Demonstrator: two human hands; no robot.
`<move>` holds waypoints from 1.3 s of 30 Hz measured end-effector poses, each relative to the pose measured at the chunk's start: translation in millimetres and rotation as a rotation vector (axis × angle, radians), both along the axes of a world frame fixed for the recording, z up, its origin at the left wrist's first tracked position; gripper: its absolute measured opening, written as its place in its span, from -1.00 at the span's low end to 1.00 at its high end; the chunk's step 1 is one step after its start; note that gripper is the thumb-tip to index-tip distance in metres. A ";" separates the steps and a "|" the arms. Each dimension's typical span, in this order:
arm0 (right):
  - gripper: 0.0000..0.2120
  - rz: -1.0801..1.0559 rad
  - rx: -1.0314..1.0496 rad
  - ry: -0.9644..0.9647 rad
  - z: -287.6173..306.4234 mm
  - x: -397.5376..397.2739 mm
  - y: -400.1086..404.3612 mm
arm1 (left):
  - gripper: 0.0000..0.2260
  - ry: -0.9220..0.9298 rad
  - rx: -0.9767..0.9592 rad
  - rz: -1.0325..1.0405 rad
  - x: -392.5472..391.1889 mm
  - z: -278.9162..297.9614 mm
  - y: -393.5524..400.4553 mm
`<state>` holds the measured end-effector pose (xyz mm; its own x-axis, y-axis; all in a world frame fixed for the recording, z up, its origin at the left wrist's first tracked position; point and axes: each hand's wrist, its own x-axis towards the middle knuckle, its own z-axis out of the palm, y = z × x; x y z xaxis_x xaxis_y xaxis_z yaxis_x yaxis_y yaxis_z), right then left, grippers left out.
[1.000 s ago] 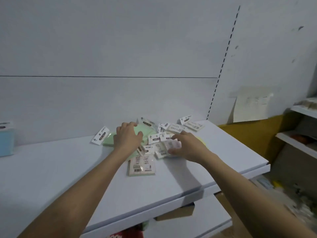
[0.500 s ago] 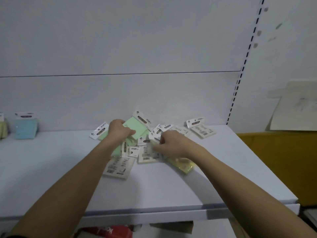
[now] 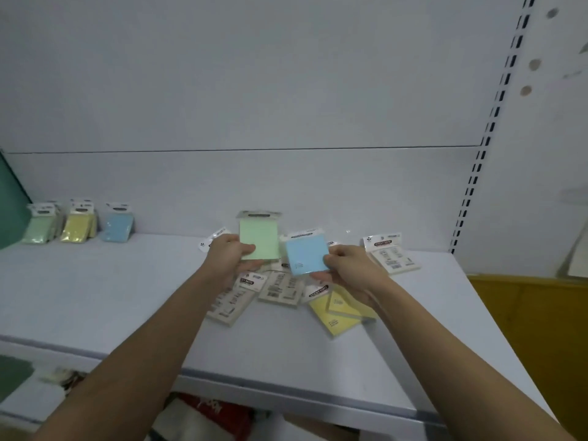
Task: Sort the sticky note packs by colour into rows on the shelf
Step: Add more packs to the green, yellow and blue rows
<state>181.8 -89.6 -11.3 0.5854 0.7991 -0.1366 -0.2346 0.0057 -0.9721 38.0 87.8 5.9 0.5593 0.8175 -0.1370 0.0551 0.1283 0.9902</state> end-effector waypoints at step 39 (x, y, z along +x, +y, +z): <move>-0.80 0.091 0.060 -0.288 26.5 -374.9 270.0 | -0.81 -0.190 -0.024 0.414 -444.0 -13.3 167.8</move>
<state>-193.1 180.3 15.2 0.5188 0.8518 0.0735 0.0483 0.0566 -0.9972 -406.0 255.6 -7.4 0.2028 0.9755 -0.0849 -0.1884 0.1240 0.9742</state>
